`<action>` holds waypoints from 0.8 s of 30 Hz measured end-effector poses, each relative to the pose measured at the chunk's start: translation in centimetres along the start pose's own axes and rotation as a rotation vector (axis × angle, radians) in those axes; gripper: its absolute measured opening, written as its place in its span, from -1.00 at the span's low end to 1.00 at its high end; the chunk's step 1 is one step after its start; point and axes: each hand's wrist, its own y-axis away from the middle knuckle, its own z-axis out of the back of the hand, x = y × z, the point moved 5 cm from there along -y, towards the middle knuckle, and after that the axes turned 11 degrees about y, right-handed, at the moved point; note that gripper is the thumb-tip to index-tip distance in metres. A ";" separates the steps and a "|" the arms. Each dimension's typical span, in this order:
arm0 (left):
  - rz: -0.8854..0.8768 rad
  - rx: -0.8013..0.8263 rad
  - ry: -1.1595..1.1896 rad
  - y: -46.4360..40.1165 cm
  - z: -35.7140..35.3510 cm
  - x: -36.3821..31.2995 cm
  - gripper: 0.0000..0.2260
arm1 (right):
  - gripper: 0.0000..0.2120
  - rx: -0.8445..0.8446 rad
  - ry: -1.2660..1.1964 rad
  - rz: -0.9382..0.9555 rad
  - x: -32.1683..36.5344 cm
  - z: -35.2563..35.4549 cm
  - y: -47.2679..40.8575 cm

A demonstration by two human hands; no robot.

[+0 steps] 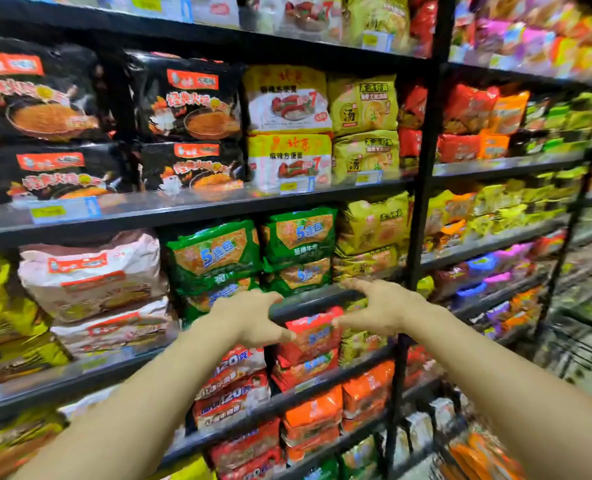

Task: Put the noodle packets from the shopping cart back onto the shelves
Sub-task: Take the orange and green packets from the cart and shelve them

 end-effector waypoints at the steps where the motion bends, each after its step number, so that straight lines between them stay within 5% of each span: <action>1: -0.024 0.022 -0.004 -0.9 -0.7 -1.4 -0.16 | 0.09 0.010 -0.012 -0.017 -1.4 -0.4 0.0; 9: -0.166 0.064 -0.031 -10.0 -4.5 -13.6 -0.22 | 0.06 0.039 0.008 -0.157 -14.4 -3.6 -1.5; 13: -0.226 0.092 -0.052 -15.1 -7.7 -20.5 -0.24 | 0.25 0.058 0.004 -0.194 -21.8 -5.9 -2.1; 17: -0.313 0.126 -0.056 -19.3 -10.9 -26.9 -0.25 | -0.05 0.078 0.026 -0.284 -29.1 -8.1 -2.6; 24: -0.406 0.248 -0.045 -25.7 -17.0 -34.4 -0.27 | -0.06 0.165 -0.008 -0.418 -38.6 -12.7 -3.7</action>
